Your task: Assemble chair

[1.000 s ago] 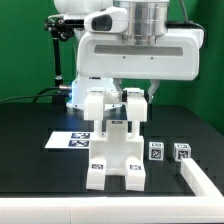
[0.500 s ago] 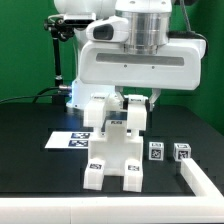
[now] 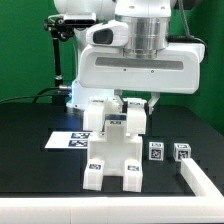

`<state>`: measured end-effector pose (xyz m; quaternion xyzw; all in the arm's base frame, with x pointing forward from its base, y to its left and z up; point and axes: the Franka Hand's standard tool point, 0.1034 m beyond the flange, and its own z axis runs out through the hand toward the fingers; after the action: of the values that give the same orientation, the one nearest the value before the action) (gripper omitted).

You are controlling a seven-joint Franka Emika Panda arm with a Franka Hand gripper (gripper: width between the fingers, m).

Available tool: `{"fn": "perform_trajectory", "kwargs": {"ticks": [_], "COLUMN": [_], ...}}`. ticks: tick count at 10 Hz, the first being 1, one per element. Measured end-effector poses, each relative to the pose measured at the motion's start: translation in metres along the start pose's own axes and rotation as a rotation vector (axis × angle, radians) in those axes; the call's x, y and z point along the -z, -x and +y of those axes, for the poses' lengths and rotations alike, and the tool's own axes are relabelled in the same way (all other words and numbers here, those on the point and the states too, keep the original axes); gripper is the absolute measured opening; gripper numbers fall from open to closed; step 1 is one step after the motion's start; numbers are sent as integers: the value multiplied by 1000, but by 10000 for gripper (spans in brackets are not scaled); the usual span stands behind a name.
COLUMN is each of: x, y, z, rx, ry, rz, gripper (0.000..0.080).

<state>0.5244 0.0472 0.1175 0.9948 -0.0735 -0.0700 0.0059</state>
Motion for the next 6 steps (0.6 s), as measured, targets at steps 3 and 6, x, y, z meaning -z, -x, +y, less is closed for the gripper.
{"fn": "perform_trajectory", "kwargs": {"ticks": [3, 6], "x": [-17, -19], "y": [-3, -16], "z": [12, 28], "rx": [26, 75], "ry": [6, 6], "rz": [-9, 8], "gripper": [284, 284]}}
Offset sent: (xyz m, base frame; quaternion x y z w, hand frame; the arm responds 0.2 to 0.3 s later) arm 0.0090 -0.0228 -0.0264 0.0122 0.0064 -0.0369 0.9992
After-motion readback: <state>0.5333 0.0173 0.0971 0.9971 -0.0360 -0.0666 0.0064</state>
